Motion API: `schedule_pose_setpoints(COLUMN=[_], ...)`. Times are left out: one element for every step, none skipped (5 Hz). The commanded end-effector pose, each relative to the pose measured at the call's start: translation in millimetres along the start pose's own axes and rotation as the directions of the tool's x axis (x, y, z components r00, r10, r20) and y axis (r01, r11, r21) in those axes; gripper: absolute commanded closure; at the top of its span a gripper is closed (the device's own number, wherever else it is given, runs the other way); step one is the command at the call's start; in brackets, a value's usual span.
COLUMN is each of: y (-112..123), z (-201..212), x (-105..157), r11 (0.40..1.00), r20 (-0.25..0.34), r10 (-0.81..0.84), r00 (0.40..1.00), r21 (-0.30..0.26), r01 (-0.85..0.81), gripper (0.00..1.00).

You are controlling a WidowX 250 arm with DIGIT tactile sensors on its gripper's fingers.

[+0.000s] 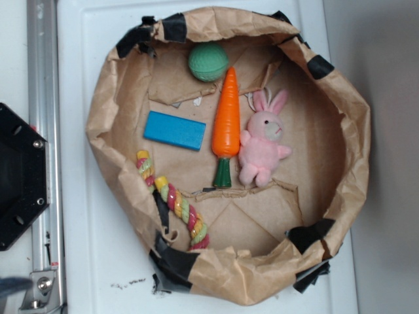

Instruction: Grab the carrot.

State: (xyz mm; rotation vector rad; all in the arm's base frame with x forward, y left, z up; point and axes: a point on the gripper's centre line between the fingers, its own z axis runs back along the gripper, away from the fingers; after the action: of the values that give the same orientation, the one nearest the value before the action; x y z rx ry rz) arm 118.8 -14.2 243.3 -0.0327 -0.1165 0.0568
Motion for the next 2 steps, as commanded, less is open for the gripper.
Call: schedule_pose_setpoints(y=[0,25], z=[0,-47], x=[0,46], r11=[1.0,0.998], r20=[0.0,-0.061], r10=[0.0,0.061], r00=[1.0,0.996], r21=[0.0,-0.017], r01=[0.0,-0.062], gripper=[0.0,0.0])
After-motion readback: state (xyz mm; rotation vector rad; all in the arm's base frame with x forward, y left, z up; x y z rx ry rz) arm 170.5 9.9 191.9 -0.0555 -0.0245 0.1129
